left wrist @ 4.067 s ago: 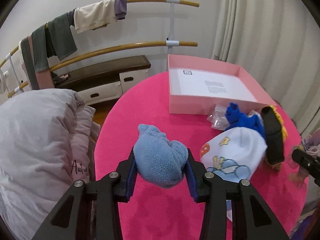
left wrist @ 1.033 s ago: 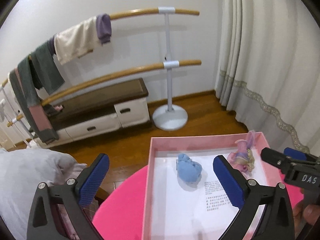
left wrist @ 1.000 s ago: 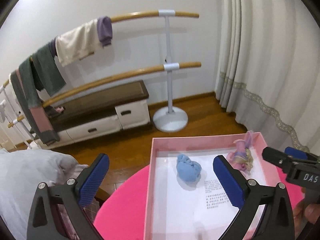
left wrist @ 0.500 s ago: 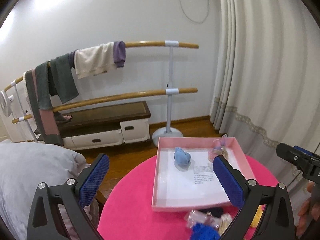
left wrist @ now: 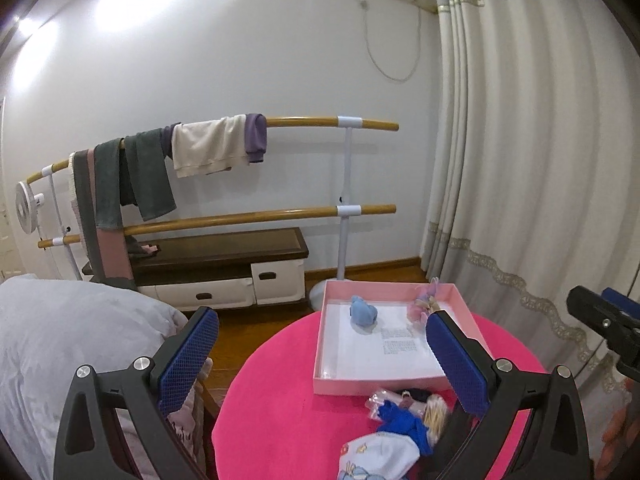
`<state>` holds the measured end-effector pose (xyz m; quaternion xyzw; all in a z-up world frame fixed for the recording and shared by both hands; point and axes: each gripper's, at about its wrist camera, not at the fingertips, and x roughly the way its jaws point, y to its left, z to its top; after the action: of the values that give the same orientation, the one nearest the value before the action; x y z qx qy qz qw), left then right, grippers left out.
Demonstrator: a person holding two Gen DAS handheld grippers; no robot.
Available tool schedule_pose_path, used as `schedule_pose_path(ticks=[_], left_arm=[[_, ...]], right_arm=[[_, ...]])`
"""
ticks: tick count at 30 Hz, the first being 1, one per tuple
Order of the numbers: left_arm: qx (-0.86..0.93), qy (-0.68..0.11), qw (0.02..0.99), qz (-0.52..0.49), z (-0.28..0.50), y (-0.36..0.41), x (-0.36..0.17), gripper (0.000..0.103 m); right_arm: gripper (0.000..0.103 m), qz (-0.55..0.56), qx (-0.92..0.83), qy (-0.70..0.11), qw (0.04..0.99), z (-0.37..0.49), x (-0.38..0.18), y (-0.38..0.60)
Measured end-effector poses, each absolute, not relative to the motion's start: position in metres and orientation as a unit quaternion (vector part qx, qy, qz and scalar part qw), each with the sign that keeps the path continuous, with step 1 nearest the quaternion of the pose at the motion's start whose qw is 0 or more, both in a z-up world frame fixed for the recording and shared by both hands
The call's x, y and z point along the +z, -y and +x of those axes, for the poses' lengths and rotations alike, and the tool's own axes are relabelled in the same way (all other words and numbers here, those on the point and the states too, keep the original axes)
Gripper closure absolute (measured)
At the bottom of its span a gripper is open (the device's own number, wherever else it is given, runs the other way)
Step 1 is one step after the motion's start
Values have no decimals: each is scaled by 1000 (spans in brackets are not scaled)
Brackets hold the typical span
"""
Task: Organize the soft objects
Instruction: 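Withdraw both tools from the box back toward the table items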
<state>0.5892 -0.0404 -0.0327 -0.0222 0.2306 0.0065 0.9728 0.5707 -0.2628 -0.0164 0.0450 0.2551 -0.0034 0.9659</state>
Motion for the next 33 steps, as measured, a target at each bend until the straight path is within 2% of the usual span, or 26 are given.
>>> schedule_pose_path(ticks=[14,33], left_arm=[[22,-229,973,-28,499,48,-38,0],[26,-247,968,-41,453,38,-29,0]], right_arm=[[0,44,-22,-209,977,490,-15,248],[0,42,-30,-226,973,479,-25,256]])
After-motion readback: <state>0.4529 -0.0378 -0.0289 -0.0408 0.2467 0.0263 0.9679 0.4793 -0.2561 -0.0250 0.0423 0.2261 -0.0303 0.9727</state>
